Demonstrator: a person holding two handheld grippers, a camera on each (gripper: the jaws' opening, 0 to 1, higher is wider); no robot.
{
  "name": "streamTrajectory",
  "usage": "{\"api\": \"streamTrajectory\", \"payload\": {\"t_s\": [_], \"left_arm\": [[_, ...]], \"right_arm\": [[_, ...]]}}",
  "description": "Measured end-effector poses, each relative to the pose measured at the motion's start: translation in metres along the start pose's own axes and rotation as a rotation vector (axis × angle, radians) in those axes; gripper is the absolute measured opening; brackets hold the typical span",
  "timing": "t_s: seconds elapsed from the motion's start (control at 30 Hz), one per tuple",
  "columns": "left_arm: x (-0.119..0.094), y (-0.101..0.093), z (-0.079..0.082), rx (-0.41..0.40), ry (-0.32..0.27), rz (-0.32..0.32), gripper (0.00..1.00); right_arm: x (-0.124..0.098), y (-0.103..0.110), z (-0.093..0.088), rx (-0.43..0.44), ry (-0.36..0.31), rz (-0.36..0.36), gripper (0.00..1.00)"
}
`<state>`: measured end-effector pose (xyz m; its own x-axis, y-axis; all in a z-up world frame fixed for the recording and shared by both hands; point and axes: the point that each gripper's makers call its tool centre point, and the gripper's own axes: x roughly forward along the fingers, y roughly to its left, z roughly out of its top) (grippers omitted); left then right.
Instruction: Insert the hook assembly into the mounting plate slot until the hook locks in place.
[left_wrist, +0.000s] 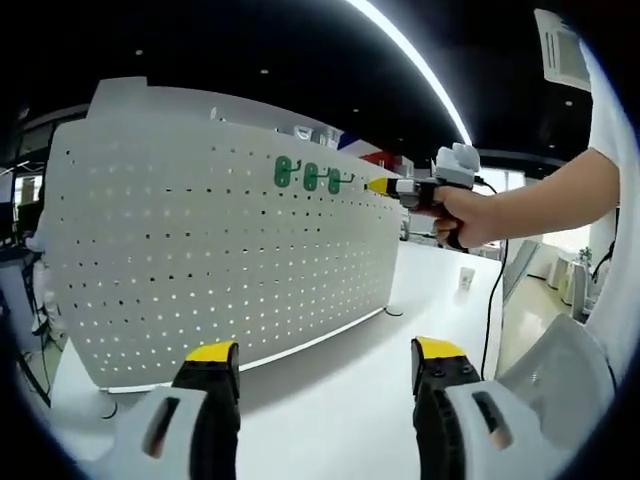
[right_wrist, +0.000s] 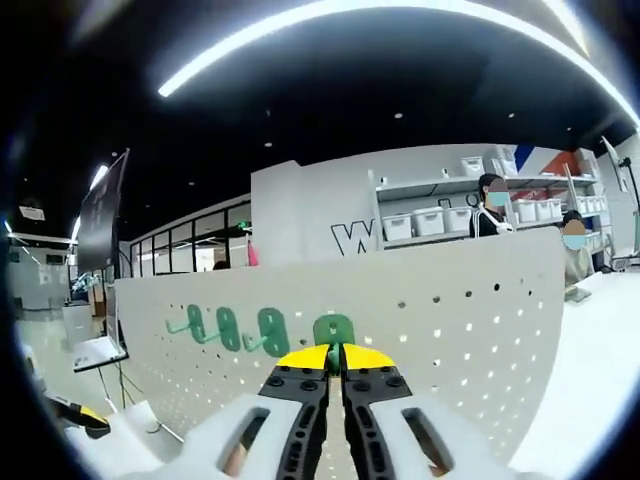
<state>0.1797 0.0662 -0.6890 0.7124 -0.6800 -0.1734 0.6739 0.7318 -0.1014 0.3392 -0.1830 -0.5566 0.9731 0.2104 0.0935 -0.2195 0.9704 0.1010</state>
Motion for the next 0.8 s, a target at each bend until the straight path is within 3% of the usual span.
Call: {"api": "streamTrajectory", "payload": {"t_s": [0.8], "left_arm": [[-0.003, 0.006, -0.007, -0.014, 0.017, 0.016, 0.7]], "right_arm": [[0.02, 0.0, 0.001, -0.012, -0.008, -0.01, 0.01]]}}
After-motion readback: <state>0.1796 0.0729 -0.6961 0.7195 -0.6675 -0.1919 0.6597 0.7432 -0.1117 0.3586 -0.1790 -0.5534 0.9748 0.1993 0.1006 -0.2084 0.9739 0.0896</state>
